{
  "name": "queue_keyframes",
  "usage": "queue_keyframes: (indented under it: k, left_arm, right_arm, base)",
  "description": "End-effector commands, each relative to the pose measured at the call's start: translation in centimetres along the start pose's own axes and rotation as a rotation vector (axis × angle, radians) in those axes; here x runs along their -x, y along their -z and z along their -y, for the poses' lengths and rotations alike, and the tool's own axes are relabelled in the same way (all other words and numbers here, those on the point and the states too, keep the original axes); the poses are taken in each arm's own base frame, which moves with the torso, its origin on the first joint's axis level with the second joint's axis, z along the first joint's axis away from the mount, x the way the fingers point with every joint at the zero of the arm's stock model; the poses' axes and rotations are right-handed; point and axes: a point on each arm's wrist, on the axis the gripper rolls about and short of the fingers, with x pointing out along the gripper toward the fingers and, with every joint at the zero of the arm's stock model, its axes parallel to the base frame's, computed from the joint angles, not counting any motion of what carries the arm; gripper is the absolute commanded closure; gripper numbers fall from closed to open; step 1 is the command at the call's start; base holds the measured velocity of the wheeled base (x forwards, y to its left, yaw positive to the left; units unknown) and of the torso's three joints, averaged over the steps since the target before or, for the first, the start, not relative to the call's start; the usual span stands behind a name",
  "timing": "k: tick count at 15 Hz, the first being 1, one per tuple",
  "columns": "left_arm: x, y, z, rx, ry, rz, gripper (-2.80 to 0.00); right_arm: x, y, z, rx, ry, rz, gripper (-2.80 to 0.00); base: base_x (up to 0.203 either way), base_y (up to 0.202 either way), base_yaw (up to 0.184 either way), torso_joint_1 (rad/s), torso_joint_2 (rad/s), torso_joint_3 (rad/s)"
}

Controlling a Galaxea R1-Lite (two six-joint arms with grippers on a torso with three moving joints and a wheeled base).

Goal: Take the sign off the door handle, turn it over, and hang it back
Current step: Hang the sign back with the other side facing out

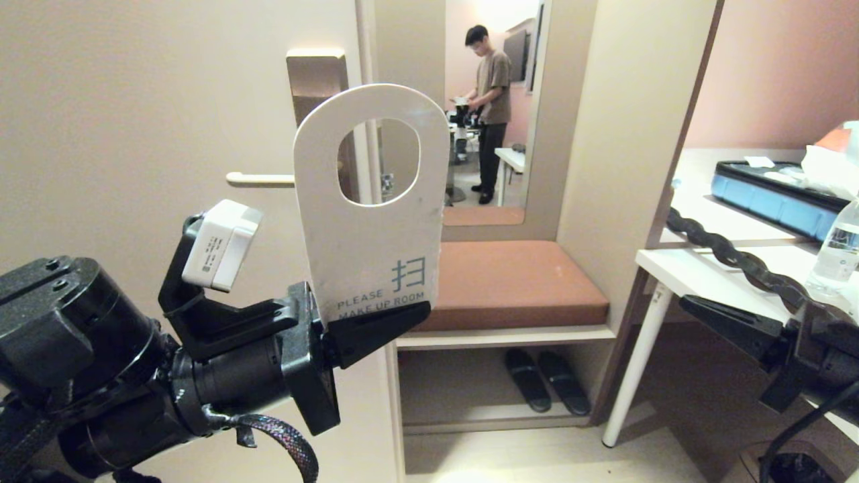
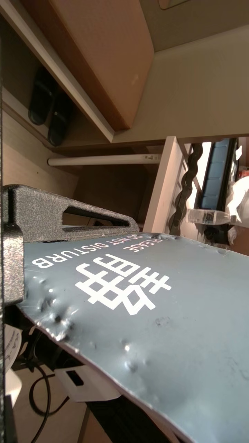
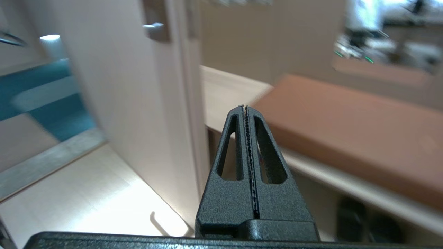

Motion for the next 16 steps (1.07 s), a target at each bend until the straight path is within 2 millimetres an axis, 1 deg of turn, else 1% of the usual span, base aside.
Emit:
queue_keyframes:
  k: [1,2,6,8,10,11,12,13,16]
  left_arm:
    - [0.6,-0.2,0.4,-0.006,0.006,0.012,0.00]
    - [0.7,-0.2,0.5,-0.006,0.006,0.012,0.00]
    - [1.1,-0.2,0.7,-0.012,0.006,0.014,0.00]
    - [1.5,-0.2,0.9,-0.019,0.006,0.014,0.00]
    - [2.1,0.0,1.2,-0.016,0.004,0.009,0.00]
    - [2.5,0.3,1.3,-0.012,0.001,0.001,0.00]
    - [2.7,0.3,1.4,-0.011,0.000,-0.001,0.00]
    - [2.9,0.4,1.5,-0.011,-0.002,-0.001,0.00]
    - [3.4,0.3,1.1,-0.019,-0.029,0.004,0.00]
  right_arm:
    - [3.2,1.2,-0.9,-0.001,0.063,0.006,0.00]
    - [4.1,1.7,-1.4,-0.004,0.077,0.002,0.00]
    - [6.7,2.3,-2.8,0.003,0.195,-0.024,0.00]
    - [8.5,2.9,-4.2,0.008,0.239,-0.032,0.00]
    - [10.2,4.0,-5.4,0.004,0.280,-0.052,0.00]
    - [10.9,4.9,-5.7,-0.015,0.337,-0.099,0.00]
    - [11.2,5.5,-5.7,-0.018,0.424,-0.138,0.00]
    - [11.5,5.8,-5.7,-0.012,0.476,-0.166,0.00]
    - [12.2,6.8,-6.1,-0.027,0.500,-0.213,0.00]
  base:
    - [0.000,0.000,0.000,0.000,0.00,0.000]
    - [0.000,0.000,0.000,0.000,0.00,0.000]
    - [0.000,0.000,0.000,0.000,0.00,0.000]
    - [0.000,0.000,0.000,0.000,0.00,0.000]
    - [0.000,0.000,0.000,0.000,0.00,0.000]
    - [0.000,0.000,0.000,0.000,0.00,0.000]
    - [0.000,0.000,0.000,0.000,0.00,0.000]
    - [0.000,0.000,0.000,0.000,0.00,0.000]
    - [0.000,0.000,0.000,0.000,0.00,0.000]
